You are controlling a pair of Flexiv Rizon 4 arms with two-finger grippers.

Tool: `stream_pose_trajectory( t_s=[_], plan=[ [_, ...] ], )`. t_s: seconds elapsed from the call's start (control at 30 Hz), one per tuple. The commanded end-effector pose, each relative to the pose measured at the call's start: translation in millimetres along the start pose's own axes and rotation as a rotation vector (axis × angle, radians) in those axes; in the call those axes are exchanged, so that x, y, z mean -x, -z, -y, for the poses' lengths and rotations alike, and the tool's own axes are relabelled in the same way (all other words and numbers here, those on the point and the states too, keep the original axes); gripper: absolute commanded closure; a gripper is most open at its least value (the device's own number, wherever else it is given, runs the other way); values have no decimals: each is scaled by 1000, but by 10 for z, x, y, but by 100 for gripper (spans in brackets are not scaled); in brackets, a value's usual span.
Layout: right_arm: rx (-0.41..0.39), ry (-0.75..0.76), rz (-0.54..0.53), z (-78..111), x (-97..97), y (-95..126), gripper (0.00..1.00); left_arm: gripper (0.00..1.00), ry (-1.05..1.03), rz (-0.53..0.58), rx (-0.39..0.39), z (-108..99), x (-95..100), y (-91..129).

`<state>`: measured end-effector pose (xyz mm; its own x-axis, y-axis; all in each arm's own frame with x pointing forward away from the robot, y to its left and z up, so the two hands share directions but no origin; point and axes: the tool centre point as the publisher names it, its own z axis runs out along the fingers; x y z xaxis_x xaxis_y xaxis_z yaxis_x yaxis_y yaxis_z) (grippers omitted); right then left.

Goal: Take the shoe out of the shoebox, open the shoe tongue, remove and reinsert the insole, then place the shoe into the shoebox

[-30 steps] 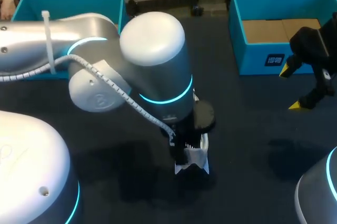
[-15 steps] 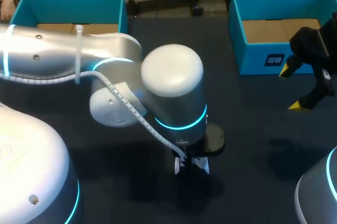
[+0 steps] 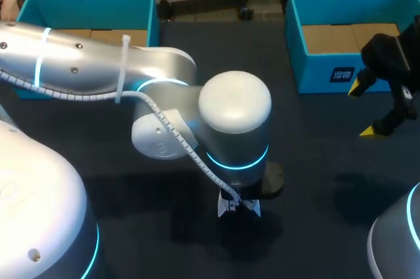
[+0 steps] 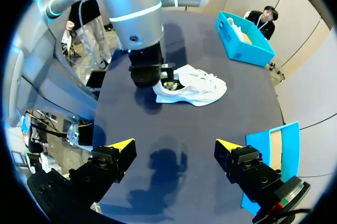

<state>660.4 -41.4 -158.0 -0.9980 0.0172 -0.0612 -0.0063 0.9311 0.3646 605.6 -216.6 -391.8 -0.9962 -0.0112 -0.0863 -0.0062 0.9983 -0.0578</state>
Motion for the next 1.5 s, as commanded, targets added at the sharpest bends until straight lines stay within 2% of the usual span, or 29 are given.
stream_pose_trajectory(
  t_s=[0.03, 0.07, 0.13, 0.2, 0.23, 0.5, 0.57, 0.6, 0.63, 0.67, 0.87, 1.1, 1.23, 1.5],
  plan=[
    [-4, 0, -5, -12, 25, -8, 0, 11, -3, 1, 10, 50, -29, -60],
    [-4, 0, -5, -12, 25, -8, 0, 13, -5, -1, 11, 49, -38, -56],
    [-4, 0, -5, -12, 25, -8, 0, 35, -11, 0, 18, 50, -55, -55],
    [-4, 0, -5, -12, 25, -8, 0, 36, -17, -4, 21, 53, -67, -56],
    [-4, 0, -5, -12, 25, -8, 0, 51, -22, -7, 24, 57, -77, -60],
    [-4, 0, -5, -12, 25, -8, 0, 56, -17, -53, 32, 17, -95, -88],
    [-4, 0, -5, -12, 25, -8, 0, 63, -17, -69, 33, 3, -101, -90],
    [-4, 0, -5, -12, 25, -8, 0, 75, -13, -83, 28, -6, -105, -92],
    [-4, 0, -5, -12, 25, -8, 0, 94, -14, -101, 31, -13, -107, -92],
    [-4, 0, -5, -12, 25, -8, 0, 100, -12, -105, 31, -16, -107, -93],
    [-4, 0, -5, -12, 25, -8, 0, 100, -22, -108, 43, -48, -110, -51],
    [-4, 0, -5, -12, 25, -8, 0, 100, -39, -141, 72, -93, -116, 210],
    [-4, 0, -5, -12, 25, -8, 0, 100, -49, -139, 104, -150, -103, 513],
    [-4, 0, -5, -12, 25, -8, 0, 100, -38, -139, 79, -202, 58, 1123]
  ],
)
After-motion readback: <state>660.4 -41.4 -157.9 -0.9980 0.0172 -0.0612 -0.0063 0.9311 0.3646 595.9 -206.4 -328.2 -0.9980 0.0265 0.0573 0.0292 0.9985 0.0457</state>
